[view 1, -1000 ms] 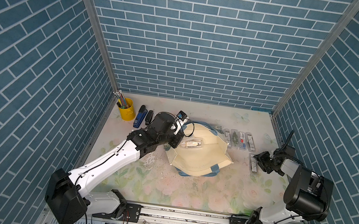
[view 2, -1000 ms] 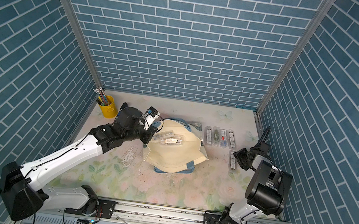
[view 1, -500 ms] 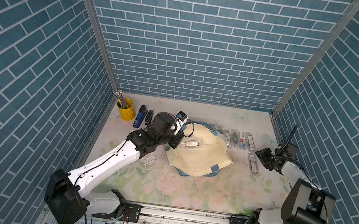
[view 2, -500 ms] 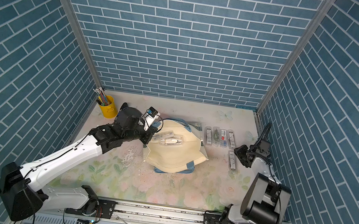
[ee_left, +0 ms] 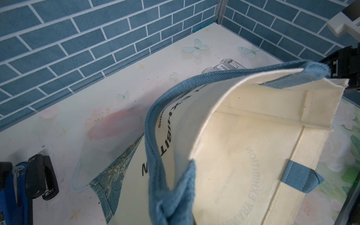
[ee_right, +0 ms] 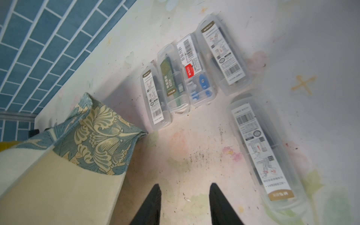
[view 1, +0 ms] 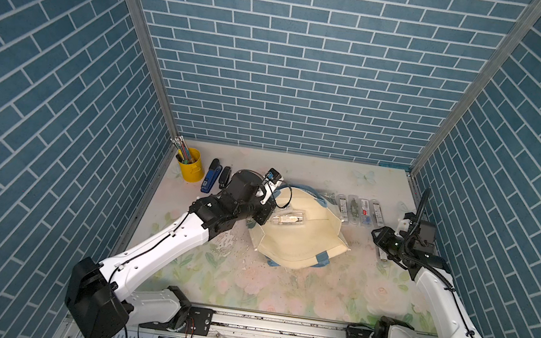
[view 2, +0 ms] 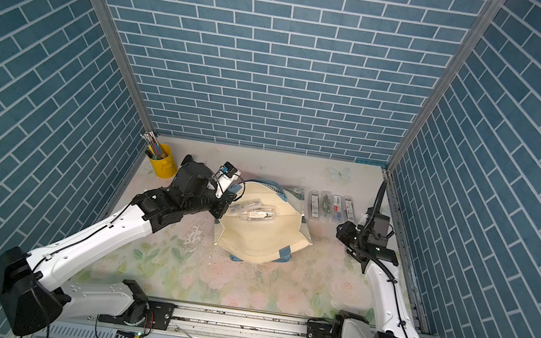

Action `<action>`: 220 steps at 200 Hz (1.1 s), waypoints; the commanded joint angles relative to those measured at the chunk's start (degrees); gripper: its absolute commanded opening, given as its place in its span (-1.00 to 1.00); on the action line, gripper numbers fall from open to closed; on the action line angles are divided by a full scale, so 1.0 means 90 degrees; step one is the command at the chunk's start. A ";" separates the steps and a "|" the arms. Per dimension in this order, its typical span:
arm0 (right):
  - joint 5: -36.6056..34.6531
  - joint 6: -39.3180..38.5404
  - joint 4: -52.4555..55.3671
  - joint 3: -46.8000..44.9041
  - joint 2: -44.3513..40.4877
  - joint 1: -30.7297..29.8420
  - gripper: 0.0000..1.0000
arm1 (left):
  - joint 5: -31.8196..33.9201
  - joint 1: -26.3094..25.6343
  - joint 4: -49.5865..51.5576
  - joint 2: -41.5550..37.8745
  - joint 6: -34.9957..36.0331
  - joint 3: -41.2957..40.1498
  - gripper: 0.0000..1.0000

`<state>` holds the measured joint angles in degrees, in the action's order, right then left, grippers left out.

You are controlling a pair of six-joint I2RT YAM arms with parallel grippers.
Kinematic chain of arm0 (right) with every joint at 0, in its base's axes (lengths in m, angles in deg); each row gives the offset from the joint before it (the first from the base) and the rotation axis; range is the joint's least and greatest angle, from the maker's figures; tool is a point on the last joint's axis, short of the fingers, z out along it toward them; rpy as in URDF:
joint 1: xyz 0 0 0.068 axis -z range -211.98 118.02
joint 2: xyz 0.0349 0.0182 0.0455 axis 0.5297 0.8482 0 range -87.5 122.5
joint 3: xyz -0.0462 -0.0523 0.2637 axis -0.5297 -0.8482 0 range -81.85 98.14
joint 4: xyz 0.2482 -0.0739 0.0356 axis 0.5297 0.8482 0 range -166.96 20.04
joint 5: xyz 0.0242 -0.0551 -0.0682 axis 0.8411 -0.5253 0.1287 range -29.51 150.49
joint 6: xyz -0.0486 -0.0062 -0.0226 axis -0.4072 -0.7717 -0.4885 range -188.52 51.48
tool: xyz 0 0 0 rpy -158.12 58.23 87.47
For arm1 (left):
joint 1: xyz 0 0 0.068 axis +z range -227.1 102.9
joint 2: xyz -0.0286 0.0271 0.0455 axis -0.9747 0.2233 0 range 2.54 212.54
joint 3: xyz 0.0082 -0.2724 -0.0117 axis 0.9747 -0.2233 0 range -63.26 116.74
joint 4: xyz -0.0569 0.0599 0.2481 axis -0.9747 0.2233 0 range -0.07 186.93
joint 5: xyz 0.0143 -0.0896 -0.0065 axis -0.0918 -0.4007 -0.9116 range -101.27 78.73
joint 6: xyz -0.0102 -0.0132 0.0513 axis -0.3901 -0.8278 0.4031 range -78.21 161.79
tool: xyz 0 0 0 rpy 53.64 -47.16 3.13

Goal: Take out the compass set from the canvas bag
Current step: Pick up the compass set from the canvas bag.

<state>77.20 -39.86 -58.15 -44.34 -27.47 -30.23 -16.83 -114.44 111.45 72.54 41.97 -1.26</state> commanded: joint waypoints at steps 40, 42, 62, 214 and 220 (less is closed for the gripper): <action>-0.0562 -0.0502 -0.0165 0.0146 0.0002 -0.1158 -0.22 | 0.0022 -0.0041 -0.0347 -0.0138 0.0086 0.0155 -1.00; -0.0539 -0.0534 -0.0158 0.0155 -0.0041 -0.1181 -0.23 | 0.0022 -0.0040 -0.0349 -0.0138 0.0087 0.0153 -1.00; -0.0463 -0.0922 -0.0046 0.0290 -0.0590 -0.1458 -0.25 | -0.0017 -0.0040 -0.0345 -0.0115 0.0133 0.0133 -1.00; -0.1978 -0.5996 -0.1469 0.1844 0.2547 -0.5567 -0.27 | -0.0299 -0.0101 -0.0213 -0.0099 0.0323 0.0314 -1.00; -0.2130 -0.6122 -0.1552 0.1911 0.2778 -0.5568 -0.26 | -0.0307 -0.0099 -0.0222 -0.0105 0.0330 0.0300 -1.00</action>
<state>65.70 -82.94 -69.06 -31.42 -7.89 -79.99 -18.23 -114.90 112.12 72.56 44.18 -0.84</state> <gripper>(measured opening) 0.363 0.068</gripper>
